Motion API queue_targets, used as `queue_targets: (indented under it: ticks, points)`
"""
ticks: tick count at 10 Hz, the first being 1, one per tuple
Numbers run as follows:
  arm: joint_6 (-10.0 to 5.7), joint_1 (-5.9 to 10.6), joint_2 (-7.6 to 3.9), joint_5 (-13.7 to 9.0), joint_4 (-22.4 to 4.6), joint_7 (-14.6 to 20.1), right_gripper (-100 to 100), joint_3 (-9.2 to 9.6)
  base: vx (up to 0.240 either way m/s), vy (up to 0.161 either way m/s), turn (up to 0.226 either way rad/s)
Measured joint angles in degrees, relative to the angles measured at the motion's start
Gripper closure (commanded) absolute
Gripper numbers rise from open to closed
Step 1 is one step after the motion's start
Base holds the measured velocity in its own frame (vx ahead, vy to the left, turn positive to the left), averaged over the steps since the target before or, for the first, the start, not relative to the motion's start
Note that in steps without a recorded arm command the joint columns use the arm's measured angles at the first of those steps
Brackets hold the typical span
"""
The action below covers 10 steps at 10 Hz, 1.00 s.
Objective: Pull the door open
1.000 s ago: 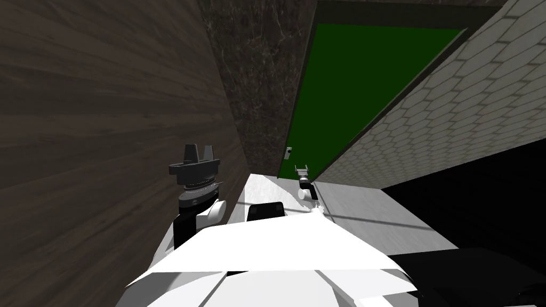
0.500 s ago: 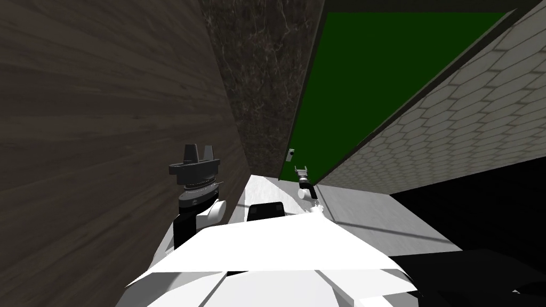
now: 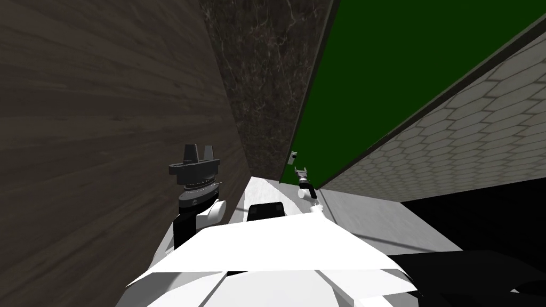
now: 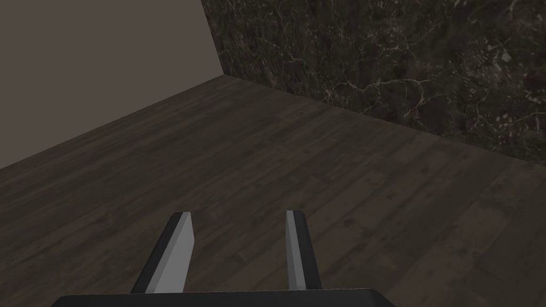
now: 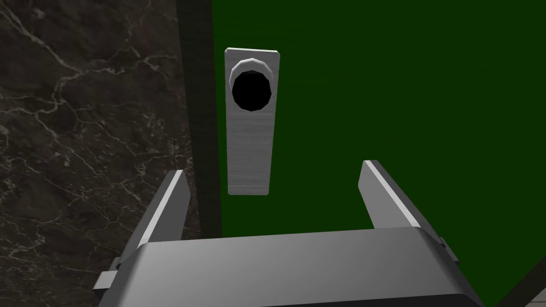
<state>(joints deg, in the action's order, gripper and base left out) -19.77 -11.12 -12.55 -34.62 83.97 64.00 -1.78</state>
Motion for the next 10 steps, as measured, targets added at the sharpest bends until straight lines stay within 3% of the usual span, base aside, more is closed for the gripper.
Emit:
queue_targets:
  ticks: [4, 6, 10]
  points:
    - [0.34, 1.24, -0.87, -1.9, -3.0, 4.0, -100, 0.16, 0.131, -0.022, 0.037]
    - [0.35, 1.37, -1.06, -2.0, -3.3, 4.2, -100, -0.13, 0.162, -0.006, 0.079]
    - [-0.07, 2.15, -2.55, -2.8, -5.3, 5.2, -100, -1.59, 0.189, -0.054, 0.090]
